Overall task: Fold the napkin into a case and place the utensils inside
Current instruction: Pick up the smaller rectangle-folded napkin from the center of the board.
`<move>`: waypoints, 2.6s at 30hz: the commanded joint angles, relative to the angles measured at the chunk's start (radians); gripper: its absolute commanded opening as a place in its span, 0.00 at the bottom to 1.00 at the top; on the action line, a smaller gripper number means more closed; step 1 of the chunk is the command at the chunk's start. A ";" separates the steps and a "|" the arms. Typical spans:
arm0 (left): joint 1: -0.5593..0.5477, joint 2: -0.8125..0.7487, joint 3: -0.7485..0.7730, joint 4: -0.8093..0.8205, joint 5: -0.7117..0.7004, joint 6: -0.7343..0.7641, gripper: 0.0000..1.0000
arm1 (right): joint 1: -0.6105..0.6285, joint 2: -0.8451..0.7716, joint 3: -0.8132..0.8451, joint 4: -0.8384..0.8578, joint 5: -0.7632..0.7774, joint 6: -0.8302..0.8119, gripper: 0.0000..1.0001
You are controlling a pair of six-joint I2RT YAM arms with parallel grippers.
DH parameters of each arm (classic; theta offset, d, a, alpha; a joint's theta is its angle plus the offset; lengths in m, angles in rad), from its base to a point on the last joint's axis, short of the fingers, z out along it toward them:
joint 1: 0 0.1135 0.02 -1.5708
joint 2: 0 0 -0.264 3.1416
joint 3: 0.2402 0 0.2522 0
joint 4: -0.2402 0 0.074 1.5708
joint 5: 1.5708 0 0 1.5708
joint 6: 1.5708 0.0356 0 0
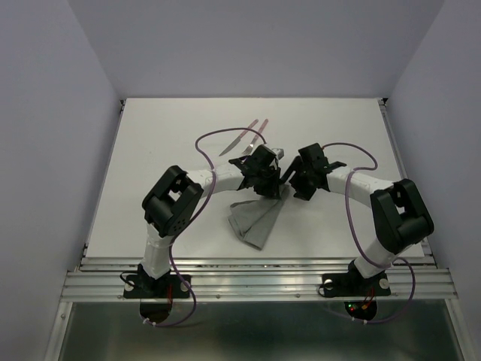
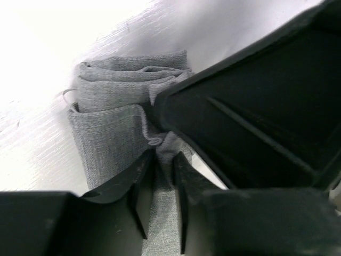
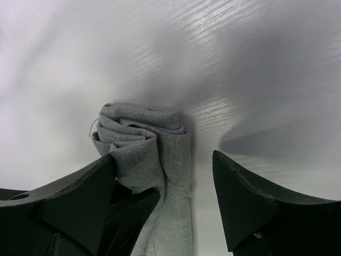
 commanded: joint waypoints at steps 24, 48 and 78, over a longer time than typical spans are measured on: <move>-0.009 -0.036 0.028 0.012 0.039 0.045 0.00 | 0.004 0.012 0.019 0.078 -0.023 0.003 0.66; -0.011 -0.038 0.064 -0.043 -0.030 0.057 0.00 | 0.004 0.004 -0.023 0.081 0.017 0.015 0.32; 0.084 -0.259 -0.064 -0.134 -0.032 0.086 0.59 | 0.004 0.065 -0.049 0.096 0.026 0.005 0.01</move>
